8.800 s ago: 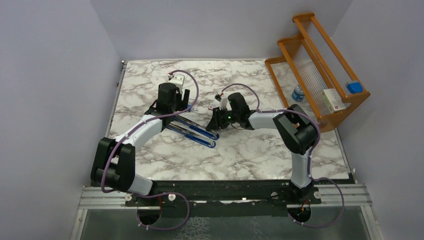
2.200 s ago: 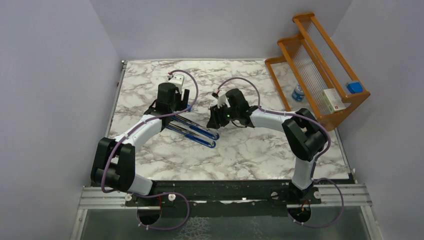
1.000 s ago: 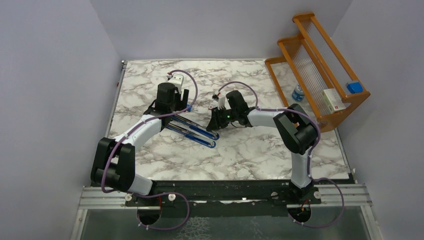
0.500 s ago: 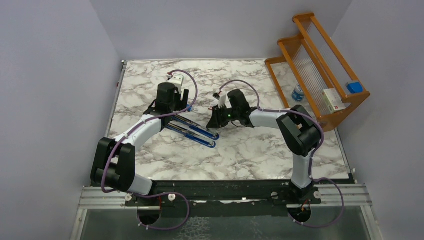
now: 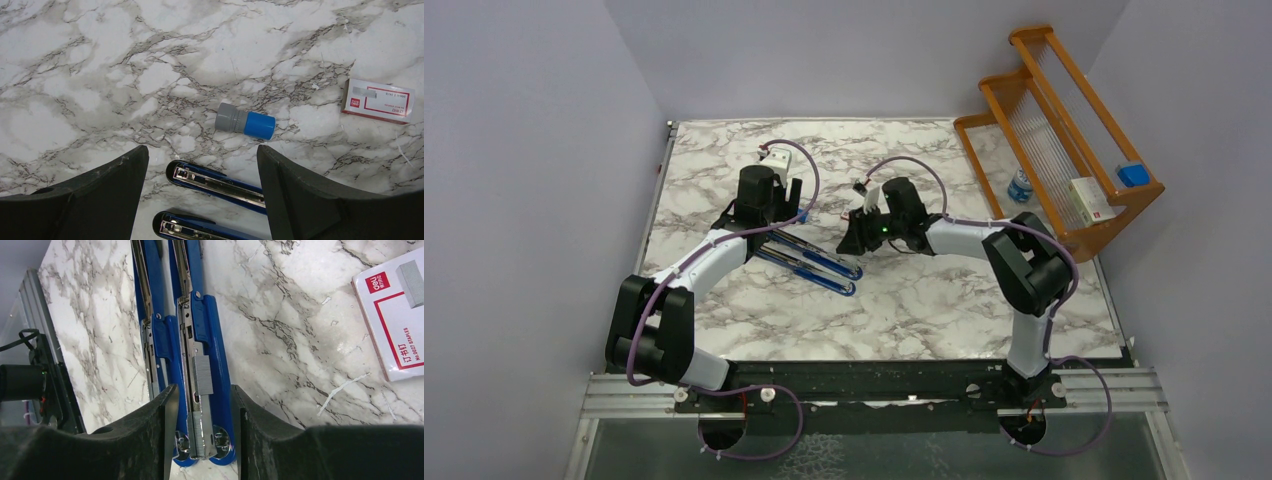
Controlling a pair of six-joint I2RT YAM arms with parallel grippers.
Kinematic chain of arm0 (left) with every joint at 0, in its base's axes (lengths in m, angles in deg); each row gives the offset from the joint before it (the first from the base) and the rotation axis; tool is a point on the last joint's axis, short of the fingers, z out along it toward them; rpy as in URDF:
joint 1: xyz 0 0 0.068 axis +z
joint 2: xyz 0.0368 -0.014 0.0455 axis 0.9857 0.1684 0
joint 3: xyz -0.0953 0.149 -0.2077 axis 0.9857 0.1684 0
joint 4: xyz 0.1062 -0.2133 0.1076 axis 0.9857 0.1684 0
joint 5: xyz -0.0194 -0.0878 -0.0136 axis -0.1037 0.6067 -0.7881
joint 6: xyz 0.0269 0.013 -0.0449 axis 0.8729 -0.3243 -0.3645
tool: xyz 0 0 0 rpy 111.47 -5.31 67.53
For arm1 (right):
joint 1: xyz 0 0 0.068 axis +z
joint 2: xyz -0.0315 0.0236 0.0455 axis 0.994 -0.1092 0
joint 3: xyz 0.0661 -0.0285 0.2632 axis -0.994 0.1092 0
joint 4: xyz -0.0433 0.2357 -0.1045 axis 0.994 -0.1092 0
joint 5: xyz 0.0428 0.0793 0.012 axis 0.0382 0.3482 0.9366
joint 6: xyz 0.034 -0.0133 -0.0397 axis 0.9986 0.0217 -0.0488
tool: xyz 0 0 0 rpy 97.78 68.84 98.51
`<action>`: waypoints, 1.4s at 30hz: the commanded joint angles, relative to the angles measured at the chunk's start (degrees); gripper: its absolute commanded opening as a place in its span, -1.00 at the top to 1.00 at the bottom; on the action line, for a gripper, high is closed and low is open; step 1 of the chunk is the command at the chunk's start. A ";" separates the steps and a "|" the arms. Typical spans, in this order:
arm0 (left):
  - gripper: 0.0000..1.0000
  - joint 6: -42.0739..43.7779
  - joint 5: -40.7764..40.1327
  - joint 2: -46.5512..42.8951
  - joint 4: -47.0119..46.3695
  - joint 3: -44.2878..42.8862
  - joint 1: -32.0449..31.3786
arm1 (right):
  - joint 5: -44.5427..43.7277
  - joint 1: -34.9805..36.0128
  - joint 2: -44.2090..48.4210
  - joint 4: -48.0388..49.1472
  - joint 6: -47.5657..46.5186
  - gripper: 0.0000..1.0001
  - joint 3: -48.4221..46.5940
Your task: Load the staples into the stapler
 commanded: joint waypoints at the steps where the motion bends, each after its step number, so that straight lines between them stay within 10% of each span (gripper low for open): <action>1: -0.65 -0.14 1.14 -1.22 -1.50 0.99 0.56 | 1.29 -0.22 -2.23 1.37 0.73 0.08 -1.83; 42: -0.65 -0.09 1.24 -1.22 -1.58 1.00 0.75 | 11.59 -1.67 -8.80 1.08 2.52 0.24 -5.59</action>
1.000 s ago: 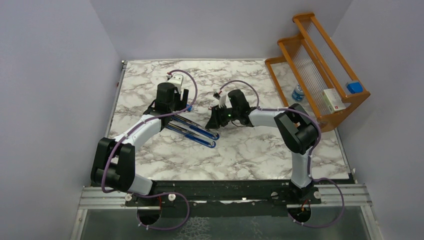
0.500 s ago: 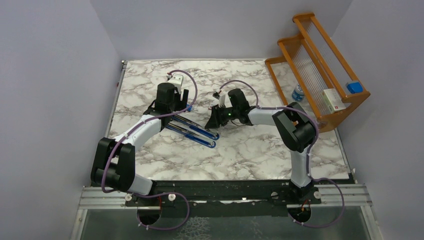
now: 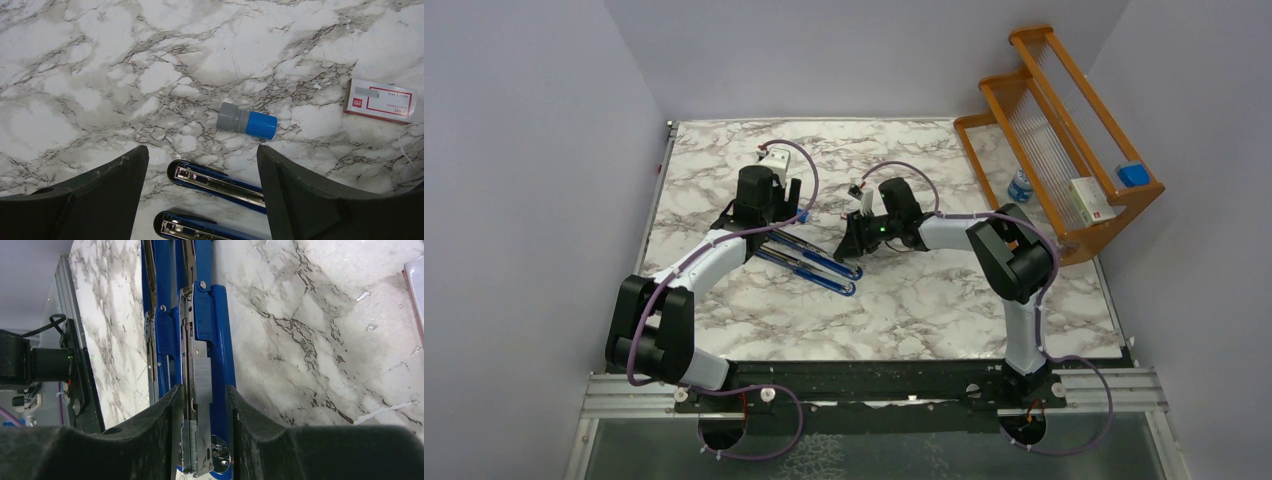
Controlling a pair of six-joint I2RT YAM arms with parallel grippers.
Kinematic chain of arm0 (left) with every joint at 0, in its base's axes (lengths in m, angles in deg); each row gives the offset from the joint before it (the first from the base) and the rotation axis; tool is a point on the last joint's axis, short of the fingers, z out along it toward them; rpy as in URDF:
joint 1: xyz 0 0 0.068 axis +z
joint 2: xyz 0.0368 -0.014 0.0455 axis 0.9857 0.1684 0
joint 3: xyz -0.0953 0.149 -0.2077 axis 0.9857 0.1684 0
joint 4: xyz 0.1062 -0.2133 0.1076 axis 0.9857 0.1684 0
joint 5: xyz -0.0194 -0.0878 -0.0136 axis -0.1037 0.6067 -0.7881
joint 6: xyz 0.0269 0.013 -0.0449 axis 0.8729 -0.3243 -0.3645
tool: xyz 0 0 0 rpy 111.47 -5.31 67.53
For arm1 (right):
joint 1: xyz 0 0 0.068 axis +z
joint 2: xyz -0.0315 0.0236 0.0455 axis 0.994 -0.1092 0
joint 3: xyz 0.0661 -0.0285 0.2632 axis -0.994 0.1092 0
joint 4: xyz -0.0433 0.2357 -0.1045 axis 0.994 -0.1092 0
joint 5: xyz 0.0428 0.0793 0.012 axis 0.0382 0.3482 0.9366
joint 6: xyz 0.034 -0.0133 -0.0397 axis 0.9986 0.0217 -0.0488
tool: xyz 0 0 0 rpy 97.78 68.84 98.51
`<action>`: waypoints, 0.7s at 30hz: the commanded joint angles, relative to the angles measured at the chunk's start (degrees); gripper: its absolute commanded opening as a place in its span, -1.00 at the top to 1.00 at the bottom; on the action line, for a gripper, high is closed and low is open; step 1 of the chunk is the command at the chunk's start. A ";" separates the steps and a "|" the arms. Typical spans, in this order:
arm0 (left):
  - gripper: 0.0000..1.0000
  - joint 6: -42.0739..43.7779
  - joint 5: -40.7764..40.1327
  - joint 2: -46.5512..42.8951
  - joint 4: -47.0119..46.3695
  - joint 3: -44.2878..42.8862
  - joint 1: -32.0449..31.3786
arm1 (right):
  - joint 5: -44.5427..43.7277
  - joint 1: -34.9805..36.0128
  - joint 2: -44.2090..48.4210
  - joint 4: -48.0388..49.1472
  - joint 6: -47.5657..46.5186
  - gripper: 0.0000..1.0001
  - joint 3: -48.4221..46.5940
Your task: Load the staples into the stapler
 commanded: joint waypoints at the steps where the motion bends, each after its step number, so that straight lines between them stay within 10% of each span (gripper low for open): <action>1: -0.65 -0.09 1.05 -1.21 -1.37 0.80 0.43 | 1.85 -0.25 -1.33 0.16 0.07 0.24 -1.86; 21: -0.65 -0.09 1.18 -1.19 -1.30 0.89 0.43 | 2.64 -0.25 -1.76 -0.42 -0.12 0.25 -1.94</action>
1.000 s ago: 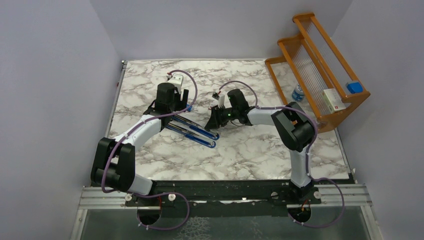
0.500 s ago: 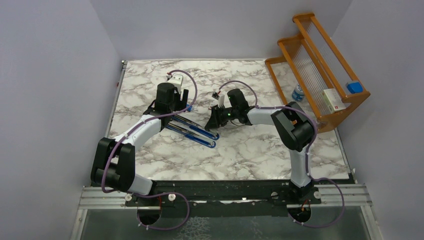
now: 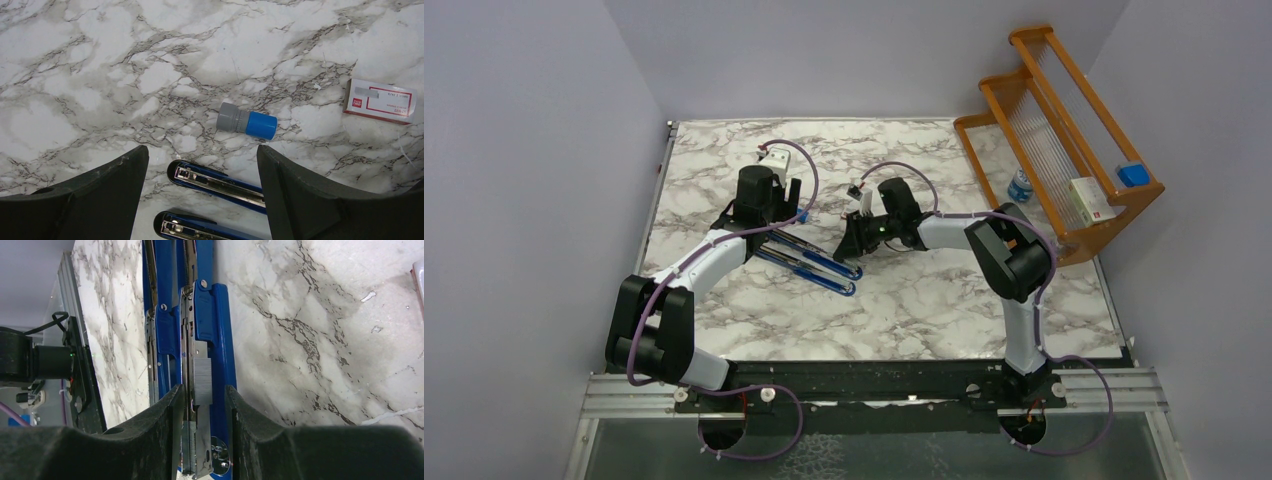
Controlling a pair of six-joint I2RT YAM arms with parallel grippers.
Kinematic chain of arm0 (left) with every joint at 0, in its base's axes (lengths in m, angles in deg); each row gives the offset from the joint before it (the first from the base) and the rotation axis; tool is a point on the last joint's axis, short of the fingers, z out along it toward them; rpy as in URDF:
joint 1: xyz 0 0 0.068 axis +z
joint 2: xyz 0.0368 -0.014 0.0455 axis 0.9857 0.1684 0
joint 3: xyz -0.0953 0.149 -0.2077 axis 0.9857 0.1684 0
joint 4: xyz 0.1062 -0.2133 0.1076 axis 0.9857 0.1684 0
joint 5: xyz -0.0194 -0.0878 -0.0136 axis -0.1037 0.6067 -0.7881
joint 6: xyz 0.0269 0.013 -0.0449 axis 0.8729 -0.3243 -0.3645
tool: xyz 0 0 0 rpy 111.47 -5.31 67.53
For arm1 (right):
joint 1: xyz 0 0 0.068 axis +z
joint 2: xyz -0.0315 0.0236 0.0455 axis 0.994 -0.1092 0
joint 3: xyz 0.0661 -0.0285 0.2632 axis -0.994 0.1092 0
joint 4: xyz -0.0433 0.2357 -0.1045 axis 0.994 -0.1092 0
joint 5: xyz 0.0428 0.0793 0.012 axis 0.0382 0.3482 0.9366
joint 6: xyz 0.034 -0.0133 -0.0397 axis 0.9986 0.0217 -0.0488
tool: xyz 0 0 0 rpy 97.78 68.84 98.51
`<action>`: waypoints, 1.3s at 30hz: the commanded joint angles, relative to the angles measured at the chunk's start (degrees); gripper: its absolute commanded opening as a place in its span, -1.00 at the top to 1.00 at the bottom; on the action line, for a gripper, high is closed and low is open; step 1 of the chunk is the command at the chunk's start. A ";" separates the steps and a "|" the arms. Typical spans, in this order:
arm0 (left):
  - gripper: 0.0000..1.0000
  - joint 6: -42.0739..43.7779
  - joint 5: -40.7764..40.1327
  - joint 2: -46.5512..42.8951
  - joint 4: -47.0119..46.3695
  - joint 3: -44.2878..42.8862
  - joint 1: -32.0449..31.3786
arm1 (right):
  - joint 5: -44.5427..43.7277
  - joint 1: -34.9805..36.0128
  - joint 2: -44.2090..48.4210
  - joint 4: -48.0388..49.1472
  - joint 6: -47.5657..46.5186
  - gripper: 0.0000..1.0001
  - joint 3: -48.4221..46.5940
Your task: Load the staples into the stapler
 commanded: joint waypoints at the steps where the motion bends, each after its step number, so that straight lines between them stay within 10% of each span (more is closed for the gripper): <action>1: -0.65 -0.16 1.15 -1.23 -1.32 0.89 0.38 | 1.60 -0.25 -0.97 -0.15 -0.09 0.26 -1.31; 39: -0.65 -0.23 1.22 -1.09 -1.38 0.89 0.47 | -8.07 0.65 8.39 0.62 -5.06 0.67 2.10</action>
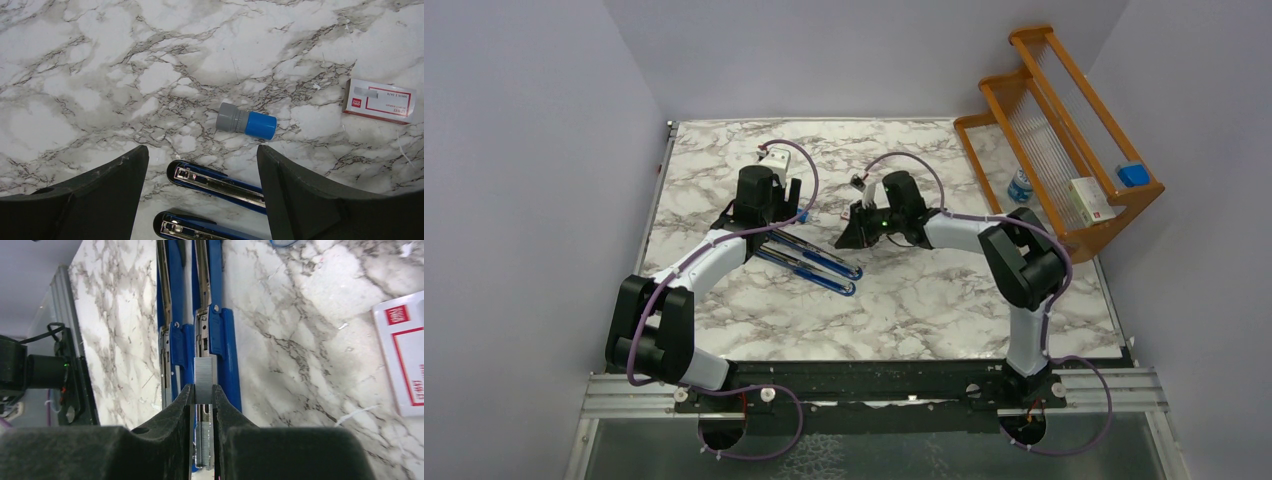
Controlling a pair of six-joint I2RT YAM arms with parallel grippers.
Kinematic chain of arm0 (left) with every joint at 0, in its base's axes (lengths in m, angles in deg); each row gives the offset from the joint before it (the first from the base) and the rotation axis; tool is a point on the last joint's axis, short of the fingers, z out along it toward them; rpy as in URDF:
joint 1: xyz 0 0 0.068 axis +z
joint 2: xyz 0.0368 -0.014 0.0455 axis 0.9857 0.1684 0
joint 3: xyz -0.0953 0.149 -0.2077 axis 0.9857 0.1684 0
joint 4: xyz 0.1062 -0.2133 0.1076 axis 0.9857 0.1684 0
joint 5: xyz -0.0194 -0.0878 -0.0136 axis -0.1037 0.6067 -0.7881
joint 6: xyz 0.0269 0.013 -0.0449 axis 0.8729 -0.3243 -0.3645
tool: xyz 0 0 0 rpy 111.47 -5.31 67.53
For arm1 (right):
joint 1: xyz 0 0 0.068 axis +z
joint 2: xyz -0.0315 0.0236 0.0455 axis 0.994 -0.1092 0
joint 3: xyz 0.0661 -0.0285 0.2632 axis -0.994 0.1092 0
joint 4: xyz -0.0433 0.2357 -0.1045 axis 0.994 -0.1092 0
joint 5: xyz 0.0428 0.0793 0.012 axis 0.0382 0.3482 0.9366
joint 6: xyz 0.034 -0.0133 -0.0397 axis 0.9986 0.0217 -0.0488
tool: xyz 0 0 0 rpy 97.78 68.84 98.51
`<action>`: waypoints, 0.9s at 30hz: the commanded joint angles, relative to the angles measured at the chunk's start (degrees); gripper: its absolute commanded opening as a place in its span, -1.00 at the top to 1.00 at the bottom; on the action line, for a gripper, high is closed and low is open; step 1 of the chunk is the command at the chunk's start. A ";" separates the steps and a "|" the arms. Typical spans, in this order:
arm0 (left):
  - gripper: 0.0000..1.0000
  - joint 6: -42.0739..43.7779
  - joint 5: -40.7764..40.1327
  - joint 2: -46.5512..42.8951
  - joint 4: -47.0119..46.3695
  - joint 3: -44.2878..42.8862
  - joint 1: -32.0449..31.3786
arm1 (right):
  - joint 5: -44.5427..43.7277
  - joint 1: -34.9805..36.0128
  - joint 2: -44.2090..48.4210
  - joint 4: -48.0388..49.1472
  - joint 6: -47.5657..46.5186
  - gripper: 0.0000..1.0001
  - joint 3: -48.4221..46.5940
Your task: Load the staples into the stapler
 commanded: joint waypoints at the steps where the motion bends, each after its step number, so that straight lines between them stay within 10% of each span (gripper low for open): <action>1: -0.65 -0.25 1.08 -1.07 -1.41 0.85 0.52 | -6.77 1.26 4.37 -0.39 -4.31 0.68 1.26; 27: -0.61 -0.22 1.16 -1.18 -1.40 0.84 0.49 | -28.49 12.15 8.96 -3.65 -20.00 0.99 4.82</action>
